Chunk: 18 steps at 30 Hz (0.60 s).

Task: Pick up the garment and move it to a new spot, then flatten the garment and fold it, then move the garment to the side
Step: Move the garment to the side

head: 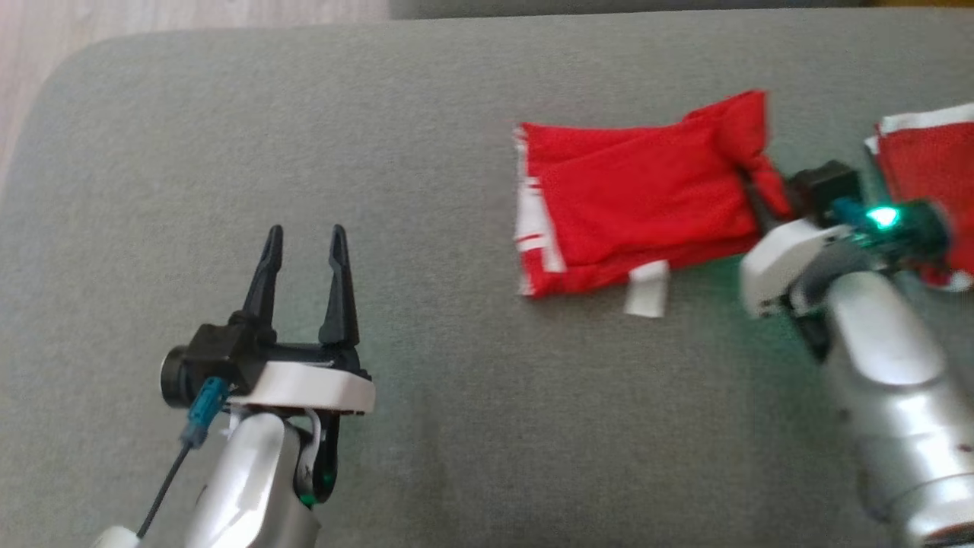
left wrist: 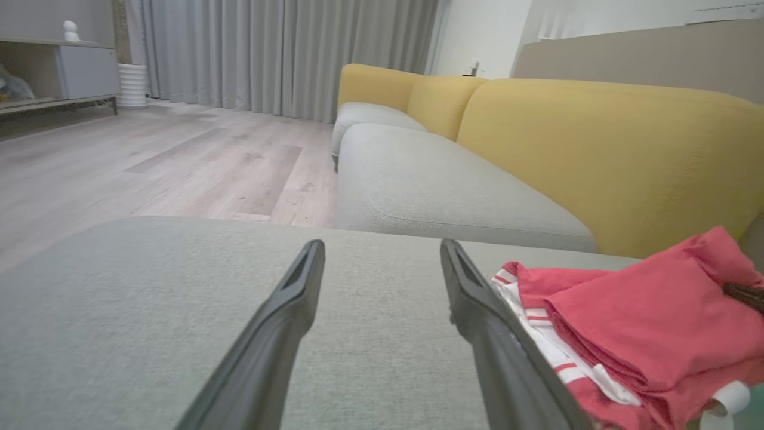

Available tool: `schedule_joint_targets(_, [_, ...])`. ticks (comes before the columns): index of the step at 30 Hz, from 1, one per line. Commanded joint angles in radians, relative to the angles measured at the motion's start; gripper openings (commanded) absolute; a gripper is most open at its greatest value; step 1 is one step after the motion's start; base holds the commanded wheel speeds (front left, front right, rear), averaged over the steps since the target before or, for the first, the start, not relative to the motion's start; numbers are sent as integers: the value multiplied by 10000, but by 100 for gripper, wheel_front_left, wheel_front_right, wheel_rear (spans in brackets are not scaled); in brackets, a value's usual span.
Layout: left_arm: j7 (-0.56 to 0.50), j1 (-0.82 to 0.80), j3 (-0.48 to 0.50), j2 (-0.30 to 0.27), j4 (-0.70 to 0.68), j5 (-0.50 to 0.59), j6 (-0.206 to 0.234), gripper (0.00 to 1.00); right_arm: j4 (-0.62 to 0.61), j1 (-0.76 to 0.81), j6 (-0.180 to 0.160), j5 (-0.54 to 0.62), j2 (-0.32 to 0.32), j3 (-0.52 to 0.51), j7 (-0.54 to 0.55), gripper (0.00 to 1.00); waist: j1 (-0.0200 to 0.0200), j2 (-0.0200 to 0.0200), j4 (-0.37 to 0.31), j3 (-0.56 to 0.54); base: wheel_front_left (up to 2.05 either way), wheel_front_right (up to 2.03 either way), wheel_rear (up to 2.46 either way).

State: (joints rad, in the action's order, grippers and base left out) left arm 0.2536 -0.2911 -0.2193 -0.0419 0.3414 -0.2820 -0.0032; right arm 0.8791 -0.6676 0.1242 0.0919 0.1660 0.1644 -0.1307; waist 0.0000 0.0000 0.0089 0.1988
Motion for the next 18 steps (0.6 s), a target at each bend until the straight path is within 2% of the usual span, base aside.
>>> schedule_joint_targets(1, [82,-278,246,-84,-329,1,34,100,-398,-219,65,-24,279,200,29,0,0,0,-169,-68,0,0,0])
schedule_joint_targets(7, [82,-326,240,-84,-377,35,54,100,-1220,-293,65,-473,2345,489,704,0,0,0,-426,204,0,0,0])
schedule_joint_targets(12, [82,-489,256,-84,-397,75,0,100,-1448,-375,65,-520,3852,262,1245,0,0,0,-435,542,0,0,0])
schedule_joint_targets(15, [82,-620,286,-84,-397,73,-38,100,-1321,-420,65,-437,4545,-23,1425,0,0,0,-395,750,0,0,0])
schedule_joint_targets(18, [82,-698,323,-84,-377,31,-69,100,-1103,-508,65,-328,4951,-501,1487,0,0,0,-360,929,0,0,0])
